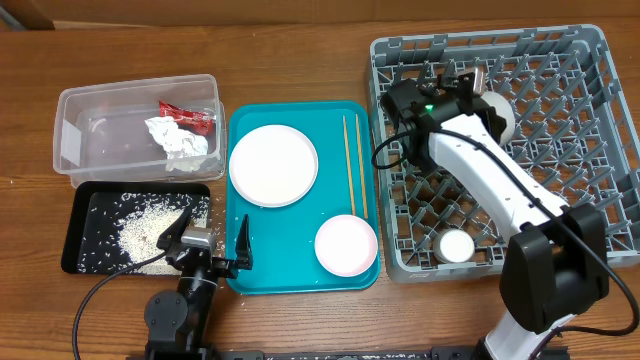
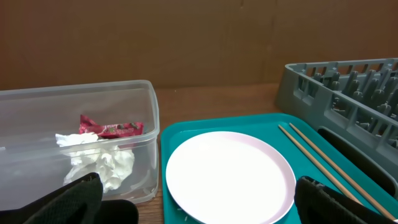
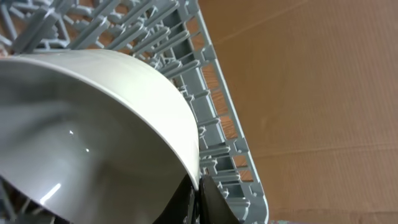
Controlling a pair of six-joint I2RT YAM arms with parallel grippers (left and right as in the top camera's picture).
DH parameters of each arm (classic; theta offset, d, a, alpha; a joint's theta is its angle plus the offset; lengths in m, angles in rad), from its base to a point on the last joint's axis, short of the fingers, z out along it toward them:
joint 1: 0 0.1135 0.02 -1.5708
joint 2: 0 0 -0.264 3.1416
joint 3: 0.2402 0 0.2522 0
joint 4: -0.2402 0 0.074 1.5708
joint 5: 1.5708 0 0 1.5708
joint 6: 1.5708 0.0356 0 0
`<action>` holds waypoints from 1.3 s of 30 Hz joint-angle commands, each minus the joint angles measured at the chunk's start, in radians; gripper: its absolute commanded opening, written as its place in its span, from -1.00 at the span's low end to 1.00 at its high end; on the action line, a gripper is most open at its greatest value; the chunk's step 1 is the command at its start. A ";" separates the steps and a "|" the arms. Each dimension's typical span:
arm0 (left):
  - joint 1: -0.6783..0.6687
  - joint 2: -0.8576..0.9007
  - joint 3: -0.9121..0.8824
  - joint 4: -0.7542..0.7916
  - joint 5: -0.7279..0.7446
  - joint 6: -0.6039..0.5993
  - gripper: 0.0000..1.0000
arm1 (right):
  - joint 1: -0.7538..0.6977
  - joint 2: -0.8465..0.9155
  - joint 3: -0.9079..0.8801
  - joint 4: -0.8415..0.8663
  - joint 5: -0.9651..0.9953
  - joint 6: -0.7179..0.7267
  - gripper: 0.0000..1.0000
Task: Sort waste into correct bins and load items into the dishwasher
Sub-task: 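Lower the steel bowl upright into the rack's back corner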
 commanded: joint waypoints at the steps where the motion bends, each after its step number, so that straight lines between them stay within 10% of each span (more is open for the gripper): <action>1: 0.006 -0.006 -0.003 -0.003 0.006 -0.014 1.00 | -0.033 0.000 0.003 0.041 0.046 0.006 -0.92; 39: 0.006 -0.006 -0.003 -0.003 0.006 -0.014 1.00 | 0.005 0.005 -0.009 0.043 0.100 0.069 -0.92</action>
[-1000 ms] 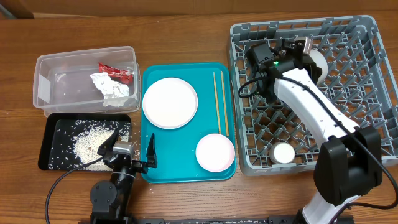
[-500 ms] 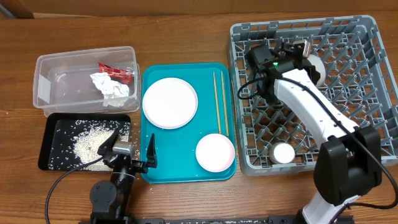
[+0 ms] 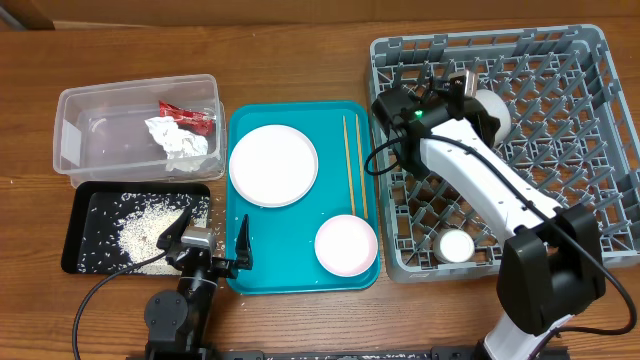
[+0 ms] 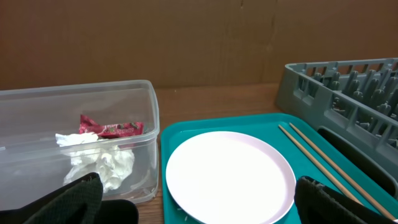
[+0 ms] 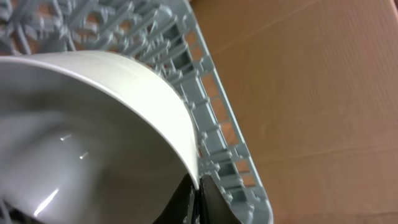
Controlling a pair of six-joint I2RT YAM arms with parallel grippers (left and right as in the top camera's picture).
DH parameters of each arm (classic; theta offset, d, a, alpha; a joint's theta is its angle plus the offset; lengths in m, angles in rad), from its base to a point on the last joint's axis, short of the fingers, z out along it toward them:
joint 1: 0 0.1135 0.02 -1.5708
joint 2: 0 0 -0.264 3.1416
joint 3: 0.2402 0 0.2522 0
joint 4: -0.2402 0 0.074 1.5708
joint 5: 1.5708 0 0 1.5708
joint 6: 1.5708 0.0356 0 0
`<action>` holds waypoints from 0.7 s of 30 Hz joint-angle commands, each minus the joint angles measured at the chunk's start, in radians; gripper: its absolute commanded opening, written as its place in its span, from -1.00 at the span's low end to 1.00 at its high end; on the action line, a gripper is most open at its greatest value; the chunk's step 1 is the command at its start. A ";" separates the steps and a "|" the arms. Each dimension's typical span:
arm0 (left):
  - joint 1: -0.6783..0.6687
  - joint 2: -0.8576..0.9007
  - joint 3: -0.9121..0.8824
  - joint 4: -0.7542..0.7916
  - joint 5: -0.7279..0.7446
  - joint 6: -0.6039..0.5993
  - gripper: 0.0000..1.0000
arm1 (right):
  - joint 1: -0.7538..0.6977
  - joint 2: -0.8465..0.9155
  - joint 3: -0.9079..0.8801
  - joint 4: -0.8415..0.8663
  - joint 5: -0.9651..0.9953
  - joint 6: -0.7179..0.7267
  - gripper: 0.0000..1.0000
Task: Sort waste into correct bins and load items into the dishwasher
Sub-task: 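Lower the steel bowl upright into the rack's back corner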
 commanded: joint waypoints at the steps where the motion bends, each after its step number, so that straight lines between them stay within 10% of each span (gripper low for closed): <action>1: 0.006 -0.006 -0.003 -0.003 0.006 -0.014 1.00 | -0.048 0.005 0.002 0.066 0.047 -0.013 -0.92; 21: 0.006 -0.006 -0.003 -0.003 0.006 -0.014 1.00 | -0.084 0.005 -0.106 0.119 -0.072 -0.083 -0.92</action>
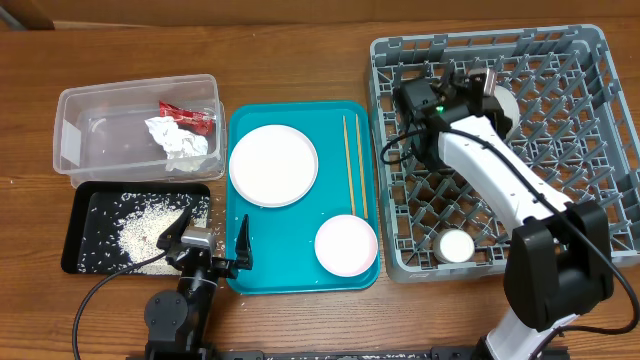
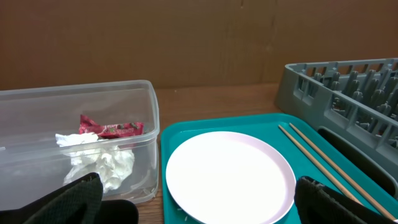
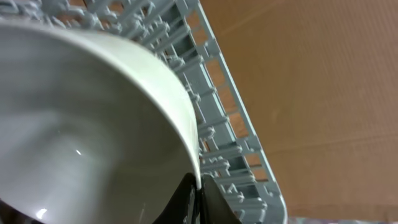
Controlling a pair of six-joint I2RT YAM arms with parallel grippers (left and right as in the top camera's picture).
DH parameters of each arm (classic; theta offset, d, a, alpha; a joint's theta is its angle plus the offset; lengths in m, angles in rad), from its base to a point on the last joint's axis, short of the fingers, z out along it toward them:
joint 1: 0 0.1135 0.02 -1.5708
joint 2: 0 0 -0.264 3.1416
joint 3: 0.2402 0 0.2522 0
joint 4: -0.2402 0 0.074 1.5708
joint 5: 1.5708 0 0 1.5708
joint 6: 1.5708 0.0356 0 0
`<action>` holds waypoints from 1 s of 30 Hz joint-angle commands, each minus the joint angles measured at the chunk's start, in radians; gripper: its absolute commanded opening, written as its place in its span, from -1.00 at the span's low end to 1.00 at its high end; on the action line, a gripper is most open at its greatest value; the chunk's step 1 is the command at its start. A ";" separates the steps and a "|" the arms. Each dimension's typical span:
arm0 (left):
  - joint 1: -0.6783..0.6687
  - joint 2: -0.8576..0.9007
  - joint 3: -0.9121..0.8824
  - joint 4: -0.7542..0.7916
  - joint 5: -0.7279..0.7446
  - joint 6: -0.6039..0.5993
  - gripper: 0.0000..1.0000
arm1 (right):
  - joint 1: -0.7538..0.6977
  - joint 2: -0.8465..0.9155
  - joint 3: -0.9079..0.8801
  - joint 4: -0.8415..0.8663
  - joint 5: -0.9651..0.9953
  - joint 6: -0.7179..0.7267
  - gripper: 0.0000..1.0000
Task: Sort waste into correct bins and load items into the dishwasher
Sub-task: 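Lower the steel bowl upright into the rack's back corner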
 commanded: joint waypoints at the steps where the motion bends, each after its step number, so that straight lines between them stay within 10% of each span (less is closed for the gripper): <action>1: 0.006 -0.006 -0.003 -0.003 0.006 -0.014 1.00 | 0.005 0.005 -0.048 -0.018 -0.019 -0.003 -0.92; 30: 0.006 -0.006 -0.003 -0.003 0.006 -0.014 1.00 | 0.012 0.005 0.002 0.139 0.085 -0.205 -0.92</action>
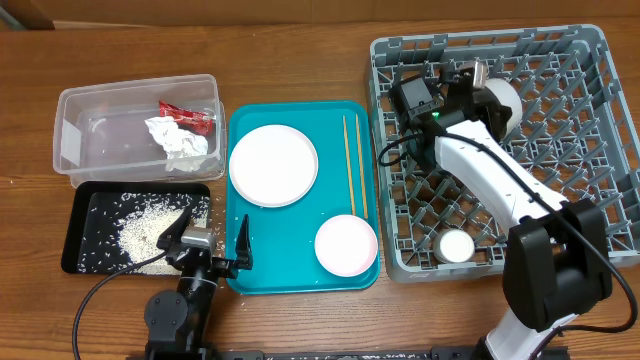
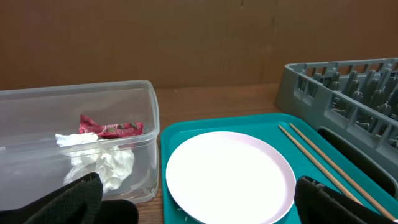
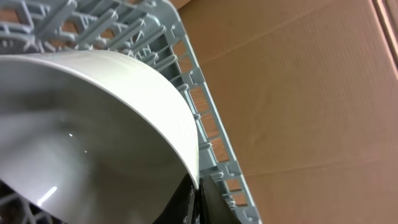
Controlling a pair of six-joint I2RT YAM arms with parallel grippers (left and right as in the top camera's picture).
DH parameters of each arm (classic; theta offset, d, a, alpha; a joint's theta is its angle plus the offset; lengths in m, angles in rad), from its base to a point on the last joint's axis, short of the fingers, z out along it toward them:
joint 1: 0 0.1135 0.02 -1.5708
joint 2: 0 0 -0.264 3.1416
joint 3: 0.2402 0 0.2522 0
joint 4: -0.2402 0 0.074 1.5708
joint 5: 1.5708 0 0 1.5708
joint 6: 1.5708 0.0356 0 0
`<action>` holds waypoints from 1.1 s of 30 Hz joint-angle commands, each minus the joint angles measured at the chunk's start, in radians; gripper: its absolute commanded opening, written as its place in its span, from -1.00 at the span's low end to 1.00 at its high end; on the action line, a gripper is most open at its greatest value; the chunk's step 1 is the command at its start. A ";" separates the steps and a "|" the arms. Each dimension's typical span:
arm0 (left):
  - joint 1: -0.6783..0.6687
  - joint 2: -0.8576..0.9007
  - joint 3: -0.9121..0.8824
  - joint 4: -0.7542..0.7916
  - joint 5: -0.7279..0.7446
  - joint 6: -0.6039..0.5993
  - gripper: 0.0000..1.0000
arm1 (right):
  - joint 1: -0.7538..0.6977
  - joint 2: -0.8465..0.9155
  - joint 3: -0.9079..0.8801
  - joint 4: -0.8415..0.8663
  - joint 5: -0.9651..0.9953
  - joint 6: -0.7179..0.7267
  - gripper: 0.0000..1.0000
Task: Sort waste into correct bins and load items into the dishwasher
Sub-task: 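Lower the steel bowl upright into the rack's back corner, then move the right gripper back to the pink bowl on the teal tray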
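My right gripper (image 1: 478, 82) is shut on the rim of a white bowl (image 1: 502, 97), holding it on edge over the back left of the grey dish rack (image 1: 600, 150). In the right wrist view the bowl (image 3: 93, 130) fills the frame, its rim pinched between my fingertips (image 3: 205, 199). My left gripper (image 1: 205, 245) rests open at the teal tray's (image 1: 290, 270) front left corner. The tray holds a white plate (image 1: 273, 165), a small white bowl (image 1: 346, 245) and wooden chopsticks (image 1: 352, 165).
A clear bin (image 1: 90, 120) at the back left holds crumpled tissue (image 1: 178, 140) and a red wrapper (image 1: 187, 116). A black tray (image 1: 100, 235) with spilled rice lies in front of it. A white cup (image 1: 457, 246) stands in the rack's front.
My right gripper has tilted and shifted slightly toward the back of the rack with the bowl. The left arm and tray items are unchanged.
My right gripper held the white bowl by its rim over the rack's back left at every moment, shifting a little left, then right, and now tilted toward the rear wall. The left gripper stayed open by the tray.
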 commanded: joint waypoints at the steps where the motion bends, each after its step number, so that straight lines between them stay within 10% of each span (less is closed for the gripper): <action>1: 0.006 -0.006 -0.003 -0.003 0.006 -0.014 1.00 | 0.004 0.005 0.021 -0.016 -0.026 -0.021 -0.92; 10: 0.006 -0.006 -0.003 -0.003 0.006 -0.014 1.00 | 0.048 0.005 0.018 -0.173 -0.094 0.064 -0.92; 14: 0.006 -0.006 -0.003 -0.003 0.006 -0.014 1.00 | 0.083 0.005 0.038 -0.212 -0.212 0.088 -0.53; 33: 0.006 -0.006 -0.003 -0.003 0.006 -0.014 1.00 | 0.187 -0.005 0.471 -0.384 -0.848 0.213 -0.72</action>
